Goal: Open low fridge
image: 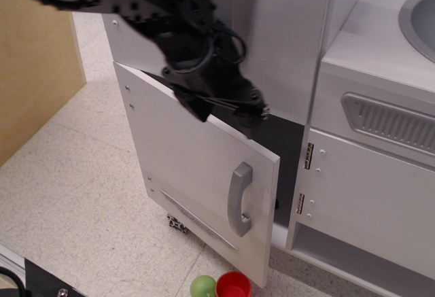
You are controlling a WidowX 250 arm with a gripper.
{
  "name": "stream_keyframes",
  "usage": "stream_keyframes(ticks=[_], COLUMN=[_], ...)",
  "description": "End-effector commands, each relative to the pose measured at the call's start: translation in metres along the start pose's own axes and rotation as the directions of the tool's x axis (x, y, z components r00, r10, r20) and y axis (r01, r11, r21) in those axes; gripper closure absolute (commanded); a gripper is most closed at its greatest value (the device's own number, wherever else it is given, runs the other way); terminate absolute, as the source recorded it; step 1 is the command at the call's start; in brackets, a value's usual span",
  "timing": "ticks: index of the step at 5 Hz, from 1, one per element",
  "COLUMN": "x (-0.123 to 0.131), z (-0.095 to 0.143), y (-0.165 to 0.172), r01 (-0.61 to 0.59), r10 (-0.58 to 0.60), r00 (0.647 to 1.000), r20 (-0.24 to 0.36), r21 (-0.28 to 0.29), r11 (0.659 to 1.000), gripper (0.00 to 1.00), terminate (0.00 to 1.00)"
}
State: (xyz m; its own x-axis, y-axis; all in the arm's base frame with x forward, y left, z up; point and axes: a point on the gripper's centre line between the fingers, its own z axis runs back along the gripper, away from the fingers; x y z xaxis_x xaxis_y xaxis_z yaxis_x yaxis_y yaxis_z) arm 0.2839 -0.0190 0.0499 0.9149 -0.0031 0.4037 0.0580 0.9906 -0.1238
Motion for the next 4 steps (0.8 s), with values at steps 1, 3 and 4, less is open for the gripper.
stream_keyframes(ticks=[1,3,4], x=[0.026,0.01,-0.001], z=[-0.024,-0.048,-0.051], y=[-0.024,-0.002,0.015], r01=[0.007,-0.061,-0.051], r10=[-0.007,0.075,0.071], r00=[0.999,0.994,0.993], r20=[0.043,-0.077,-0.094], r21=[0.0,0.168,0.201], r11=[1.0,0.984,0.978], gripper=[0.0,0.0,0.0], terminate=[0.0,0.0,0.0])
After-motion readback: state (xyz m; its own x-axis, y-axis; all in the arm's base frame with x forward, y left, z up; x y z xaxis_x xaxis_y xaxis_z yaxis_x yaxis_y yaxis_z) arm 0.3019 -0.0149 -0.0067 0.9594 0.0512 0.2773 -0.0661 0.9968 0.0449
